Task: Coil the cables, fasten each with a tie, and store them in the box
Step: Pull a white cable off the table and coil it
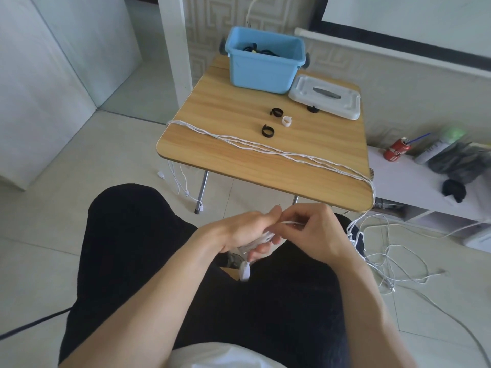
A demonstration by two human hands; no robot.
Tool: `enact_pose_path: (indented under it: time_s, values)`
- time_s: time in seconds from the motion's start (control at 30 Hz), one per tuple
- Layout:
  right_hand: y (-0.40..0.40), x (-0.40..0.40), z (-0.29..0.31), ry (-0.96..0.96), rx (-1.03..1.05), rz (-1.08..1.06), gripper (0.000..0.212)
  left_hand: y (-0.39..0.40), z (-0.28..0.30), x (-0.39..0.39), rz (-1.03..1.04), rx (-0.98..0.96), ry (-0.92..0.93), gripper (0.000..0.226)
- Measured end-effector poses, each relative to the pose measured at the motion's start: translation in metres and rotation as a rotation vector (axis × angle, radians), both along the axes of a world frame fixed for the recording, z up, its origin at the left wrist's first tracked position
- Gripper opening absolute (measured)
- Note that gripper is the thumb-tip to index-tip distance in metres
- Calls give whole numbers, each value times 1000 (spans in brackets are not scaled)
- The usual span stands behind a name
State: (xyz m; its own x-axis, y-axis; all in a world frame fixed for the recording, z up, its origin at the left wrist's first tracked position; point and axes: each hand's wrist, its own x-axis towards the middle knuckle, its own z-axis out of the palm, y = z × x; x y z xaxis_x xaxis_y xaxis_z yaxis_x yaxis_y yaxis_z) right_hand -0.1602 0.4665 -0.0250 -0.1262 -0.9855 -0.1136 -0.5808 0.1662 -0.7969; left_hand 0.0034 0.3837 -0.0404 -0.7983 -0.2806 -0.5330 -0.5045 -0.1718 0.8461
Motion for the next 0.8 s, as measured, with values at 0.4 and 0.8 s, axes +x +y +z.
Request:
enact_pose_path:
  time_s: [0.4,0.8]
  values:
    - [4,-78,-41,43,29,-377,19,-23,4,18,430,288,305,57]
    - [41,-154,-82,273,249,-556,17,-41,9,36,794,338,465,57]
